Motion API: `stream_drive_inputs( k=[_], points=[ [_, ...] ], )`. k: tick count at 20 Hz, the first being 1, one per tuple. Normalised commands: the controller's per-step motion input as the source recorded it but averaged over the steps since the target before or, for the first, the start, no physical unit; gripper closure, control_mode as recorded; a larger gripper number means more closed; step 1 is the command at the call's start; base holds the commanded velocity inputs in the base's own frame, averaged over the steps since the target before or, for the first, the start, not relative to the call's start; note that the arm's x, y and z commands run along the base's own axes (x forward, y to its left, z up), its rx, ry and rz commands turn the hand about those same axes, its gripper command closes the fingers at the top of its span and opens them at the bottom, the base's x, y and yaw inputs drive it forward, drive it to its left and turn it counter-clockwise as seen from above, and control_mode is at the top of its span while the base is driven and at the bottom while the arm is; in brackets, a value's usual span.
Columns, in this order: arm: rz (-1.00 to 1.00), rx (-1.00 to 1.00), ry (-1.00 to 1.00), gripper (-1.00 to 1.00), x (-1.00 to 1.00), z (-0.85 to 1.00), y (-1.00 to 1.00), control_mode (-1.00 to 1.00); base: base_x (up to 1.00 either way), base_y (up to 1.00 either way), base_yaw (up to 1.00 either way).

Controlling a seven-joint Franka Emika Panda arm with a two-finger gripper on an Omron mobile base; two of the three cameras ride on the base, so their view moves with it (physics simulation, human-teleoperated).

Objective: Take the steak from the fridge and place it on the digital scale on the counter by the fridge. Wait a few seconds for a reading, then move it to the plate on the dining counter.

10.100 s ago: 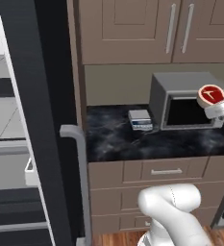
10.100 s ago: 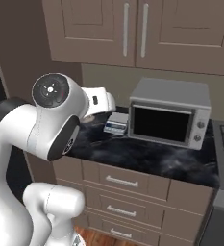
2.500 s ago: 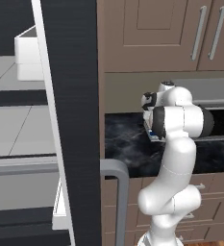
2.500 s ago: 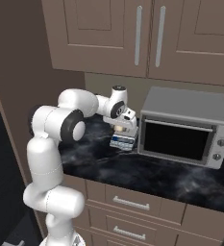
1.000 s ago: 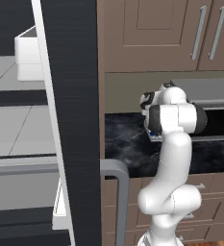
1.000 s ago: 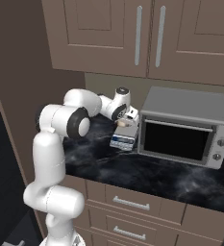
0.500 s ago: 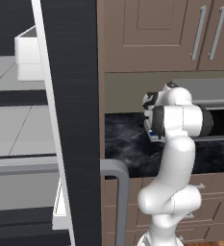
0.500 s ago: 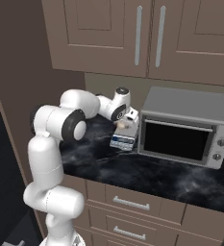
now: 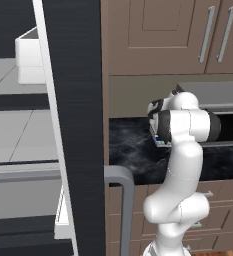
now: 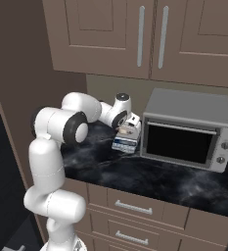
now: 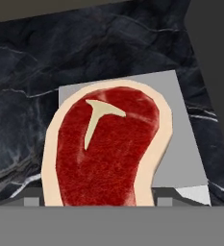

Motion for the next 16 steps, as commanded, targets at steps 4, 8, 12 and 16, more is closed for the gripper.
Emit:
stream_drive_inputs(
  k=[4, 8, 12, 16],
  points=[
    [0.0, 0.0, 0.0, 1.0, 0.0, 0.0, 0.0, -1.0, 0.0, 0.0, 0.0],
    [0.0, 0.0, 0.0, -1.0, 0.0, 0.0, 0.0, -1.0, 0.0, 0.0, 0.0],
    [0.0, 0.0, 0.0, -1.0, 0.0, 0.0, 0.0, -1.0, 0.0, 0.0, 0.0],
    [0.0, 0.0, 0.0, -1.0, 0.0, 0.0, 0.0, -1.0, 0.0, 0.0, 0.0]
  ],
)
